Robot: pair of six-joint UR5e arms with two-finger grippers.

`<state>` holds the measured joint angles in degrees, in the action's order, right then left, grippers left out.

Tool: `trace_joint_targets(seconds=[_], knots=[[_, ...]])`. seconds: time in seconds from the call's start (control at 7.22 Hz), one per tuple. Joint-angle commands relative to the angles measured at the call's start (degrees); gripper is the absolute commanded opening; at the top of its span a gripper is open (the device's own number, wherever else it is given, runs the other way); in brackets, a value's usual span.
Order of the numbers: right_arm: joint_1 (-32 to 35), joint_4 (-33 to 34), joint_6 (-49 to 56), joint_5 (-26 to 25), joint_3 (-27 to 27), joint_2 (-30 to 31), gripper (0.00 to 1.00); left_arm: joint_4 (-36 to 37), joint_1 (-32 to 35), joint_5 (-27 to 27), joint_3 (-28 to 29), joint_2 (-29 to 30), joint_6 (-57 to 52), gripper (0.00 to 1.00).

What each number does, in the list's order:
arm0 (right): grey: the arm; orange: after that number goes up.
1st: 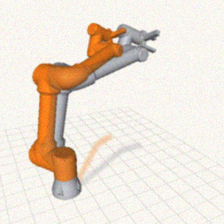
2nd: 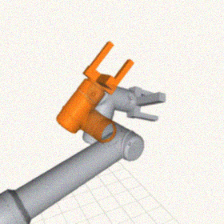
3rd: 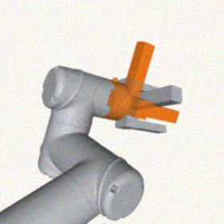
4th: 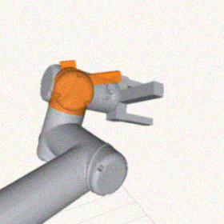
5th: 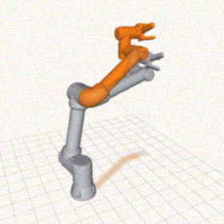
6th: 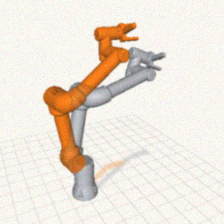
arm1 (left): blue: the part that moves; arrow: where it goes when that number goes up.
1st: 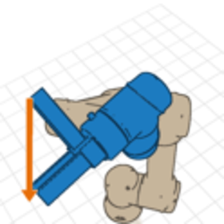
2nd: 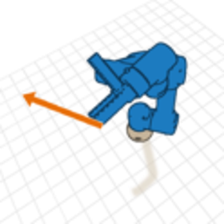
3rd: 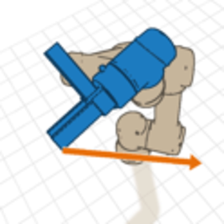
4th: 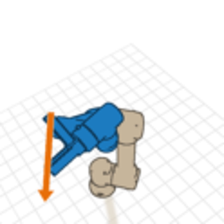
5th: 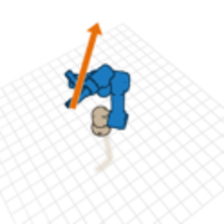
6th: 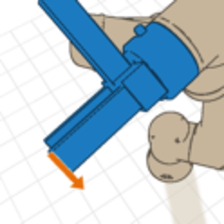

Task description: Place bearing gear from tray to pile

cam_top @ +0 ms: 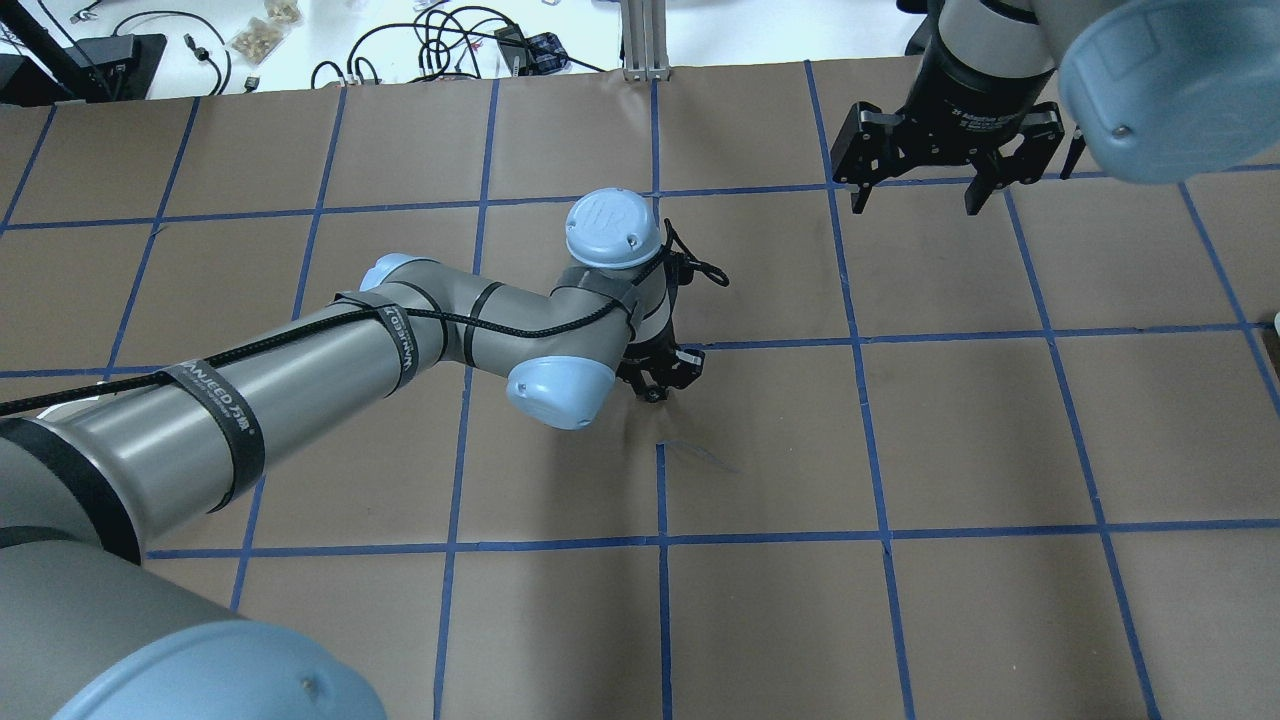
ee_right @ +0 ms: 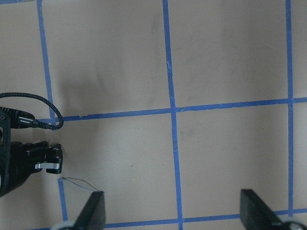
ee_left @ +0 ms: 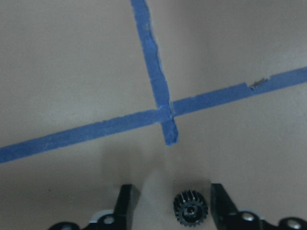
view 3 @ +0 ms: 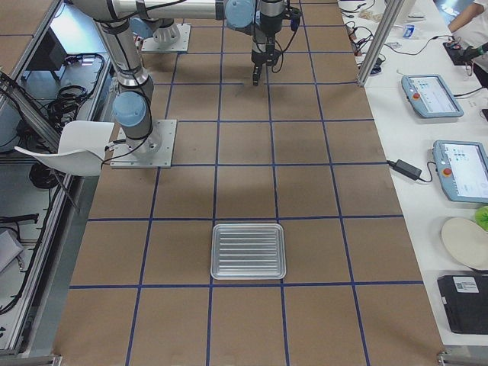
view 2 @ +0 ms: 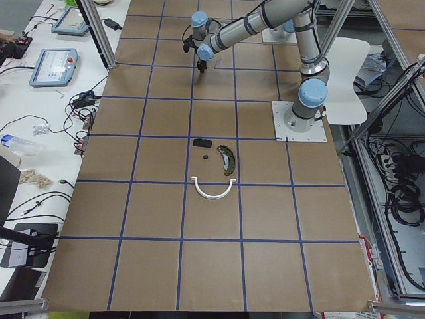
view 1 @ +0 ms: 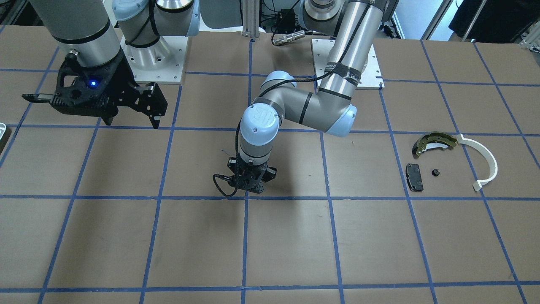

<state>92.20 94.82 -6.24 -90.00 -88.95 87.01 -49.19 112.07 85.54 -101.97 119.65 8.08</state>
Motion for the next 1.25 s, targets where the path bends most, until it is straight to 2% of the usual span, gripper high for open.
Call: trace_joint_targets(seconds=[0.0, 0.28, 0.69, 0.83, 1.11], knots=[[0.0, 0.0, 0.0, 0.0, 0.0, 0.0, 1.00, -0.1, -0.3, -0.1, 0.5, -0.8, -0.5, 0.00], [0.0, 0.0, 0.0, -0.2, -0.1, 0.0, 1.00, -1.8, -2.9, 1.9, 1.3, -2.7, -1.8, 0.00], [0.0, 0.0, 0.2, -0.2, -0.1, -0.1, 1.00, -17.2, -20.4, 2.3, 8.9, -6.4, -12.8, 0.00], [0.0, 0.0, 0.3, -0.3, -0.1, -0.2, 1.00, -20.6, -25.6, 5.9, 10.9, -7.1, -17.9, 0.00], [0.0, 0.0, 0.2, -0.2, -0.1, -0.2, 1.00, -20.9, -34.8, 7.9, 10.5, -7.8, -26.6, 0.00]])
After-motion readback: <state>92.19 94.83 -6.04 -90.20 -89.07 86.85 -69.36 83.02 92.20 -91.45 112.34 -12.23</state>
